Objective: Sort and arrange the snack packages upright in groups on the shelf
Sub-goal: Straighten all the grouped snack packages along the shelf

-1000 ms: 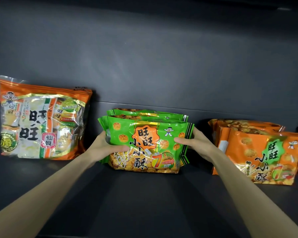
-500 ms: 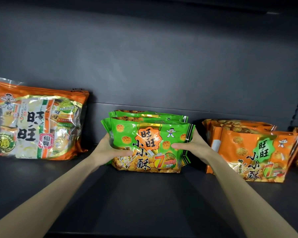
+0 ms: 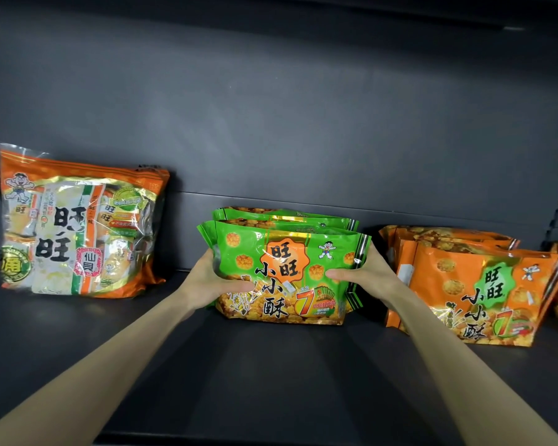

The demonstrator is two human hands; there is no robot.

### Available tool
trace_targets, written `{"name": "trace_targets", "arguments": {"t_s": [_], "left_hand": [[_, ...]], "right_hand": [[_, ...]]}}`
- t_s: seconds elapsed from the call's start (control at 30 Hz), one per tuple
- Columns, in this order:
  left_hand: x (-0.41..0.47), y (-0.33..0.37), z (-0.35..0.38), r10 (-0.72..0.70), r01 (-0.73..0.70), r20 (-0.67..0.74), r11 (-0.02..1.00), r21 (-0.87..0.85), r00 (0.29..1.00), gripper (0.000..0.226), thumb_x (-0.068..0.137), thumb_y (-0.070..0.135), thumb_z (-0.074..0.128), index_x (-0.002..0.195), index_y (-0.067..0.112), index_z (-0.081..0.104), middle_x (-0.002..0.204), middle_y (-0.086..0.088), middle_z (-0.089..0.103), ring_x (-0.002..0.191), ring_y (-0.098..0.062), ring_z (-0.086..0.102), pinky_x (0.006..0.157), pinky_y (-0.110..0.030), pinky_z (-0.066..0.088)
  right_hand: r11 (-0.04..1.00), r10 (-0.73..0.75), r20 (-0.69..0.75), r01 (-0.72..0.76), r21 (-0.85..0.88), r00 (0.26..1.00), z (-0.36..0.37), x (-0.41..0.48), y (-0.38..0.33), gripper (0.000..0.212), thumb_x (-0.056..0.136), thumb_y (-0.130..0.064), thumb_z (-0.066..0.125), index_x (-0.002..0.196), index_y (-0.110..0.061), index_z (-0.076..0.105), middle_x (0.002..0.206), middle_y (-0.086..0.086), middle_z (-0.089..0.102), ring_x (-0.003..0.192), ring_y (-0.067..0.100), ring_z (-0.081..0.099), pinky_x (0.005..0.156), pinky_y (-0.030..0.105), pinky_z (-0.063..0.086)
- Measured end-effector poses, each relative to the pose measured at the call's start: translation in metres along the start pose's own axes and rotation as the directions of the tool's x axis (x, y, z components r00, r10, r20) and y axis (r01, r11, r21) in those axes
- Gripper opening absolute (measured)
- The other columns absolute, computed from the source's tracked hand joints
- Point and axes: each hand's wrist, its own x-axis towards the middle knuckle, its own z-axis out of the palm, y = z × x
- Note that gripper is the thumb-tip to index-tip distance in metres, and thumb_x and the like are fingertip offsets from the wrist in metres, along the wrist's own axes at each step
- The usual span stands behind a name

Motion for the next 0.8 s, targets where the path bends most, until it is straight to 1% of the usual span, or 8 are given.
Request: {"name": "trace_targets", "arguments": {"t_s": [0.07,0.17,0.23,0.3,0.4,0.57,0.67,0.8], "left_hand": [[0.000,-0.001,0.000,-0.003,0.003,-0.003,1.000,-0.002,1.000,0.070,0.058,-0.002,0.083,0.115,0.021,0.049,0.108,0.007,0.067,0.096,-0.005,0.065,0.089,-0.028,0.051],[0.000,0.000,0.000,0.012,-0.012,-0.006,1.000,0.000,1.000,0.065,0.061,-0.004,0.082,0.110,0.024,0.049,0.105,0.009,0.067,0.087,0.003,0.066,0.075,-0.016,0.053],[0.000,0.000,0.001,0.015,-0.015,-0.009,1.000,-0.005,1.000,0.064,0.058,-0.003,0.083,0.104,0.027,0.050,0.100,0.011,0.068,0.083,0.005,0.067,0.069,-0.013,0.053],[0.000,0.000,0.001,0.006,-0.006,-0.014,1.000,-0.009,1.000,0.067,0.053,0.002,0.085,0.105,0.027,0.050,0.098,0.011,0.070,0.086,0.002,0.068,0.071,-0.013,0.053],[0.001,-0.001,0.001,-0.004,0.004,0.005,1.000,-0.010,1.000,0.069,0.056,0.002,0.085,0.110,0.026,0.048,0.107,0.008,0.067,0.095,-0.004,0.066,0.080,-0.021,0.053],[0.004,0.001,0.005,-0.019,0.019,0.015,1.000,-0.003,1.000,0.070,0.051,0.009,0.088,0.105,0.030,0.049,0.108,0.008,0.066,0.097,-0.005,0.065,0.091,-0.031,0.050],[0.004,0.003,0.006,-0.041,0.041,0.029,0.999,-0.005,0.999,0.087,0.030,0.032,0.093,0.105,0.031,0.049,0.106,0.009,0.068,0.096,-0.003,0.065,0.085,-0.026,0.051],[0.004,0.006,0.009,-0.048,0.047,0.028,0.999,0.015,0.998,0.078,0.039,0.021,0.089,0.106,0.031,0.048,0.107,0.009,0.066,0.095,-0.001,0.064,0.089,-0.028,0.051]], "right_hand": [[1.000,0.004,0.007,-0.004,0.004,1.000,0.000,0.000,0.000,0.080,0.062,-0.012,0.086,0.126,-0.019,0.039,0.115,-0.004,0.062,0.105,0.012,0.060,0.090,0.028,0.045],[1.000,0.011,0.008,-0.011,-0.002,1.000,0.002,0.000,0.000,0.082,0.063,-0.014,0.086,0.128,-0.019,0.037,0.115,-0.005,0.061,0.107,0.013,0.058,0.090,0.027,0.044],[1.000,0.011,0.010,-0.011,-0.006,1.000,0.002,0.000,0.000,0.082,0.063,-0.013,0.086,0.128,-0.018,0.036,0.116,-0.004,0.060,0.108,0.013,0.058,0.090,0.027,0.044],[1.000,0.009,0.010,-0.009,-0.020,1.000,0.001,0.000,0.000,0.083,0.063,-0.014,0.086,0.128,-0.018,0.036,0.117,-0.003,0.060,0.108,0.013,0.058,0.089,0.026,0.044],[0.999,0.011,0.017,-0.011,-0.039,1.000,-0.001,0.000,-0.001,0.083,0.062,-0.014,0.087,0.128,-0.018,0.036,0.119,-0.002,0.059,0.108,0.012,0.058,0.089,0.026,0.044],[0.997,0.030,0.016,-0.029,-0.067,0.999,-0.005,-0.001,-0.001,0.086,0.063,-0.017,0.086,0.130,-0.019,0.034,0.120,-0.003,0.057,0.111,0.014,0.055,0.093,0.029,0.043],[0.996,0.041,0.023,-0.039,-0.079,0.999,-0.007,-0.002,-0.004,0.085,0.064,-0.017,0.086,0.131,-0.019,0.033,0.119,-0.004,0.056,0.110,0.013,0.054,0.094,0.028,0.042],[0.994,0.060,0.022,-0.057,-0.097,0.998,-0.009,-0.005,-0.006,0.087,0.064,-0.016,0.086,0.131,-0.018,0.031,0.115,-0.007,0.055,0.112,0.013,0.052,0.095,0.028,0.040]]}}
